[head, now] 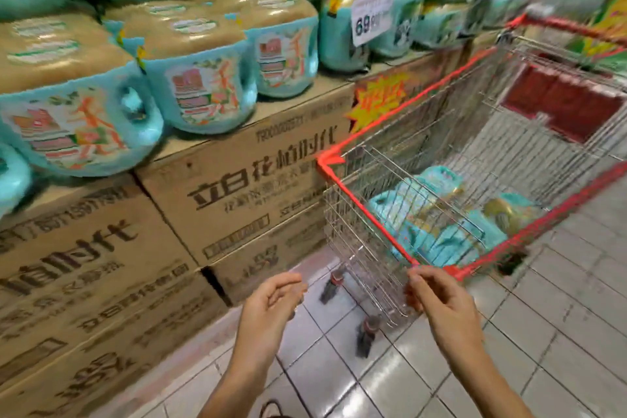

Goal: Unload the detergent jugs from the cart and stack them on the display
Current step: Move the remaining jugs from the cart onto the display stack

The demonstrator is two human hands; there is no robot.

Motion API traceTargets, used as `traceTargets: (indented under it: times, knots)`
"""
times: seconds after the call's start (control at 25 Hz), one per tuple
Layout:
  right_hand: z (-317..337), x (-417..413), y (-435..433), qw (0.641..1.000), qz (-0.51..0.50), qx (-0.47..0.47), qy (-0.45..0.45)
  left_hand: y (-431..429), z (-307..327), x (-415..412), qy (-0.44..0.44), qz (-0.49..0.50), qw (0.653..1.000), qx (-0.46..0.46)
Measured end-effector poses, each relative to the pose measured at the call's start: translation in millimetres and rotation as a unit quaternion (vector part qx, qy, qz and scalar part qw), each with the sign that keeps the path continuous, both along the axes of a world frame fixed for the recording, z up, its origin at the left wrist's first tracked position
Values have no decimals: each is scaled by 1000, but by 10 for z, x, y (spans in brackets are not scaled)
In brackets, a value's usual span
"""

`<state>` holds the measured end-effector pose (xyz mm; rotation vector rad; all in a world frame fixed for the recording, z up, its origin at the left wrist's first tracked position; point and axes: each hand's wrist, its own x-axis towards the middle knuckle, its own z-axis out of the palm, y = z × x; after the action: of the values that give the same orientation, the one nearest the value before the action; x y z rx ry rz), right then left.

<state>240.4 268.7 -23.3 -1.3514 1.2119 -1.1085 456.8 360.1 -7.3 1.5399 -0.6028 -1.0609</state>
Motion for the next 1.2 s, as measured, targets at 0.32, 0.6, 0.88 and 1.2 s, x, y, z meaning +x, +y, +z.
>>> traceTargets:
  times: [0.32,0.6,0.88,1.2]
  knots:
    - [31,-919,-979,995,-98,2,-19,-1428,32,-745,-28,-104,993,-43]
    - [263,-1413,-2160,989,-146,-3,21,-2837,82,-1211,-33,-152,987,-43]
    - [121,-2051,-3609,987,-129,44,88,-3974,-14,-1831,-45,-153,987,-8]
    - [-476,-2774,-5945,962,18,96,255,-5536,-745,-3027,-16,-89,990,106]
